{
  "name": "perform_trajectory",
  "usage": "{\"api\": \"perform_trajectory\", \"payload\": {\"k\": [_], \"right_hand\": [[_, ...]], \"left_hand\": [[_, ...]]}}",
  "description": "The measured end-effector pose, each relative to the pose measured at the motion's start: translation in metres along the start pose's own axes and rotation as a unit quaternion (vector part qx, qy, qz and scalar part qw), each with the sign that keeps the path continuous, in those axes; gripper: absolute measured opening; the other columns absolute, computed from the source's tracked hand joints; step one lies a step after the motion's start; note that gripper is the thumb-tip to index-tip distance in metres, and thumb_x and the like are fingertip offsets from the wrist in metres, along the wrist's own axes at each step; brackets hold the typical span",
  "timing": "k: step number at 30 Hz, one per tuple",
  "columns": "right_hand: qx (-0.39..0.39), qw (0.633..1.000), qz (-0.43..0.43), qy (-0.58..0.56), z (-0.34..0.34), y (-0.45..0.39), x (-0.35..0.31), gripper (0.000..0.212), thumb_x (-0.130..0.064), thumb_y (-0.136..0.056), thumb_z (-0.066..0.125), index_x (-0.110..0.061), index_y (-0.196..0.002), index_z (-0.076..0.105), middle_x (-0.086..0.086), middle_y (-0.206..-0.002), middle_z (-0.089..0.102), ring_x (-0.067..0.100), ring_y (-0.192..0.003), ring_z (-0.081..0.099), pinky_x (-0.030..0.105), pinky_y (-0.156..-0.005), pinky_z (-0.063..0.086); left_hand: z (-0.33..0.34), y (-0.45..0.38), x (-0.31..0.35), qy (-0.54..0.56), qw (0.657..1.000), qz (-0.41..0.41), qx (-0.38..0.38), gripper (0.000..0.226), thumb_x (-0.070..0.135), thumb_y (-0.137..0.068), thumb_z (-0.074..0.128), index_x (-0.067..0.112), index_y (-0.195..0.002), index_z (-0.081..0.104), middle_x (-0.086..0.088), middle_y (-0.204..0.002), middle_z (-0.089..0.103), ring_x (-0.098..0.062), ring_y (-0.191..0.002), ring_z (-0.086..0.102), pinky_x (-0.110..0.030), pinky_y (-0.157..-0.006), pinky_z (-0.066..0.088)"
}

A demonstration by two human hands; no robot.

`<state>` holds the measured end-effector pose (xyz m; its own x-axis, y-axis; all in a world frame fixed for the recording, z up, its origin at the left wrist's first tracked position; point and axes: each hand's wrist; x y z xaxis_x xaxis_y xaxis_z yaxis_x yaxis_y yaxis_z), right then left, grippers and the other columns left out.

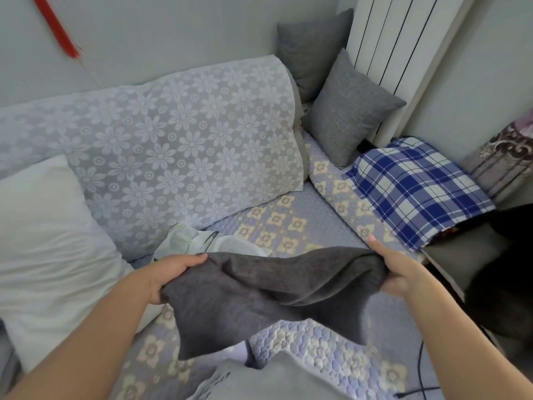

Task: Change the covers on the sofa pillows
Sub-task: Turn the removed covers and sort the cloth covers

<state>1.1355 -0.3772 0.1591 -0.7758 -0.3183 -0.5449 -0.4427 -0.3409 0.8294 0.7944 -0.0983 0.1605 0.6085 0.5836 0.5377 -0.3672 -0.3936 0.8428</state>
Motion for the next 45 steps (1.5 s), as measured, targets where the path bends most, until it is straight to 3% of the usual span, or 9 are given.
{"api": "perform_trajectory", "payload": {"k": [6, 10, 15, 20, 25, 30, 38, 41, 45], "right_hand": [[0.052, 0.972, -0.137, -0.181, 0.038, 0.026, -0.001, 0.02, -0.015, -0.096, 0.065, -0.003, -0.112, 0.064, 0.008, -0.105, 0.07, 0.02, -0.091, 0.07, 0.032, -0.071, 0.059], [0.077, 0.948, -0.306, 0.042, 0.086, 0.072, 0.049, 0.015, -0.034, -0.098, 0.062, -0.023, -0.09, 0.069, 0.003, -0.083, 0.071, 0.018, -0.071, 0.066, 0.032, -0.061, 0.052], [-0.259, 0.704, -0.473, 0.462, 0.12, 0.084, 0.125, 0.048, 0.001, -0.092, 0.054, -0.016, -0.136, 0.059, -0.008, -0.137, 0.046, 0.002, -0.127, 0.045, 0.015, -0.107, 0.037], [-0.296, 0.819, -0.304, 0.385, 0.074, 0.068, 0.081, 0.028, -0.005, -0.091, 0.069, -0.02, -0.115, 0.072, -0.01, -0.112, 0.071, 0.011, -0.108, 0.066, 0.033, -0.099, 0.053], [-0.161, 0.751, -0.315, 0.558, 0.058, 0.021, 0.093, 0.118, -0.059, -0.062, 0.088, -0.043, -0.153, 0.014, -0.027, -0.154, 0.01, 0.004, -0.14, 0.018, 0.036, -0.121, 0.021], [-0.354, 0.797, -0.246, 0.423, 0.109, 0.033, 0.167, 0.056, -0.034, -0.074, 0.087, -0.024, -0.125, 0.063, -0.039, -0.115, 0.064, -0.018, -0.113, 0.055, 0.016, -0.103, 0.042], [-0.042, 0.906, -0.263, 0.33, 0.117, -0.007, 0.148, 0.033, 0.002, -0.087, 0.055, -0.025, -0.091, 0.074, -0.005, -0.083, 0.077, 0.013, -0.084, 0.072, 0.029, -0.072, 0.059], [-0.015, 0.809, -0.305, 0.503, 0.135, -0.015, 0.133, 0.036, 0.002, -0.086, 0.047, -0.025, -0.08, 0.069, 0.0, -0.085, 0.074, 0.021, -0.085, 0.068, 0.028, -0.07, 0.054], [-0.142, 0.584, -0.287, 0.746, 0.196, 0.017, 0.14, 0.023, -0.008, -0.09, 0.045, -0.02, -0.089, 0.064, 0.004, -0.095, 0.065, 0.022, -0.091, 0.063, 0.034, -0.083, 0.051]], "left_hand": [[0.049, 0.011, 0.012, 0.194, 0.98, 0.044, 0.012, 0.039, 0.043, -0.101, 0.057, 0.006, -0.106, 0.071, -0.012, -0.089, 0.077, -0.023, -0.07, 0.074, -0.031, -0.064, 0.061], [0.104, 0.032, 0.004, 0.198, 0.977, 0.07, -0.043, 0.048, 0.048, -0.101, 0.053, 0.006, -0.115, 0.071, -0.013, -0.1, 0.077, -0.026, -0.084, 0.075, -0.038, -0.072, 0.06], [0.131, 0.047, -0.01, 0.055, 0.99, 0.098, -0.087, 0.036, 0.045, -0.09, 0.072, 0.009, -0.092, 0.071, -0.011, -0.073, 0.067, -0.024, -0.067, 0.067, -0.033, -0.061, 0.054], [0.099, 0.055, -0.011, -0.089, 0.977, 0.186, -0.056, 0.013, 0.008, -0.093, 0.064, 0.003, -0.101, 0.072, -0.027, -0.095, 0.074, -0.047, -0.082, 0.072, -0.05, -0.073, 0.055], [0.095, 0.081, -0.002, 0.105, 0.969, 0.126, -0.182, 0.026, 0.005, -0.085, 0.06, 0.0, -0.105, 0.075, -0.026, -0.107, 0.069, -0.037, -0.092, 0.069, -0.047, -0.089, 0.055], [0.098, 0.087, -0.014, 0.22, 0.954, 0.093, -0.183, 0.03, 0.014, -0.078, 0.062, -0.005, -0.097, 0.076, -0.023, -0.098, 0.07, -0.034, -0.086, 0.071, -0.042, -0.086, 0.057], [0.001, 0.029, -0.063, 0.154, 0.959, 0.166, 0.171, 0.044, -0.015, -0.077, 0.045, 0.02, -0.084, 0.071, -0.024, -0.091, 0.065, -0.026, -0.063, 0.061, -0.029, -0.056, 0.051], [-0.014, 0.01, -0.089, -0.202, 0.92, 0.23, 0.246, 0.061, 0.005, -0.085, 0.066, 0.037, -0.136, 0.053, -0.011, -0.144, 0.046, -0.02, -0.119, 0.053, -0.024, -0.093, 0.047], [0.008, 0.018, -0.093, -0.426, 0.844, 0.327, -0.02, 0.118, 0.053, -0.07, 0.081, 0.062, -0.15, -0.004, 0.034, -0.158, -0.014, 0.007, -0.149, -0.011, -0.024, -0.12, 0.015]]}}
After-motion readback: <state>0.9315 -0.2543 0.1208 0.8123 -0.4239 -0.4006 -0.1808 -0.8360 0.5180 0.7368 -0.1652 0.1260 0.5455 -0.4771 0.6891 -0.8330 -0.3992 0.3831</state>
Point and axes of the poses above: each hand's wrist, its own y-axis away from the middle knuckle, its own z-axis out of the palm, x = y × z
